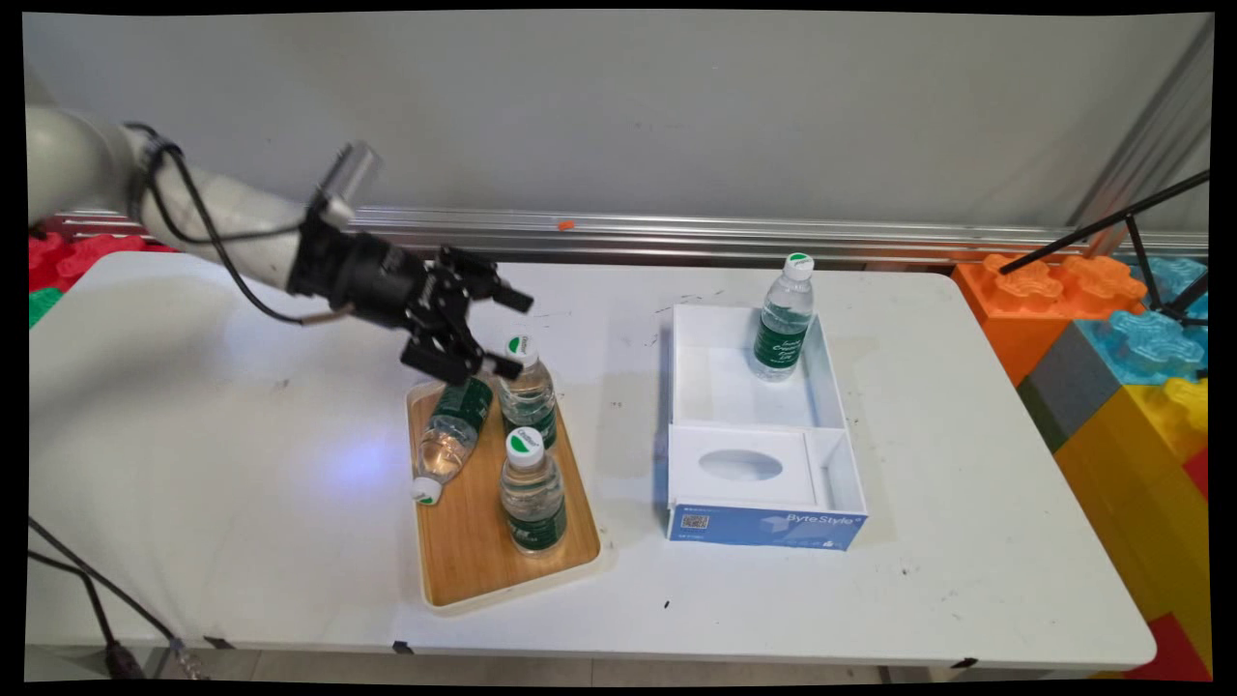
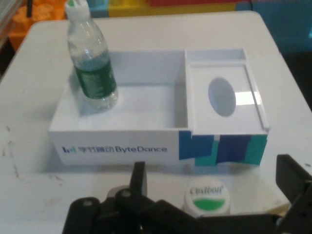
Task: Pick up the green bottle from the white box
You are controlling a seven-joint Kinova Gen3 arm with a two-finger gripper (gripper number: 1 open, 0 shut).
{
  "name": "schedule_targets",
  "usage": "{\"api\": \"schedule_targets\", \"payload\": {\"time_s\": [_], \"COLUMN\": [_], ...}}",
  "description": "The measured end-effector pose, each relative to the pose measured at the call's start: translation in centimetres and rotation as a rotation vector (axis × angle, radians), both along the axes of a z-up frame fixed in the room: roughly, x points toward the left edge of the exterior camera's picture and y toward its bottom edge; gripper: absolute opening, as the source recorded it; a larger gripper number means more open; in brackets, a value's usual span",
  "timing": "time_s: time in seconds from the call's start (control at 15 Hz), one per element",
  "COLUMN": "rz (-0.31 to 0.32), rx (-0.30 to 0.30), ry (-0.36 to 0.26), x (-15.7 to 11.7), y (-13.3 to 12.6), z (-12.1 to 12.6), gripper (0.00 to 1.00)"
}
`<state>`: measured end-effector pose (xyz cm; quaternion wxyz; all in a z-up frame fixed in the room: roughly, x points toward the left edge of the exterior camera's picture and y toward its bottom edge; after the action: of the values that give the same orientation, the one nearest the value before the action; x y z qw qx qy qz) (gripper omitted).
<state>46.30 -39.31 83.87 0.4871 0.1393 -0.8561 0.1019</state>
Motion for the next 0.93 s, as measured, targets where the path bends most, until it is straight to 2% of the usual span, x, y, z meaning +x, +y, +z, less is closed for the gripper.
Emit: {"api": "schedule_targets", "payload": {"time_s": [0.27,0.53,0.73,0.93], "rz": [0.053,0.094,0.048,-0.012], "rx": [0.003,-0.044,-0.103,-0.148], "ry": [0.034,0.059,0.024,-0.016], "x": [-0.1,-2.1,-5.3,-8.4], "y": [-0.5,-4.1,-7.6,-10.6], "z": [3.4,6.0,7.1,7.1], "gripper": [1.0,1.0,1.0,1.0]}}
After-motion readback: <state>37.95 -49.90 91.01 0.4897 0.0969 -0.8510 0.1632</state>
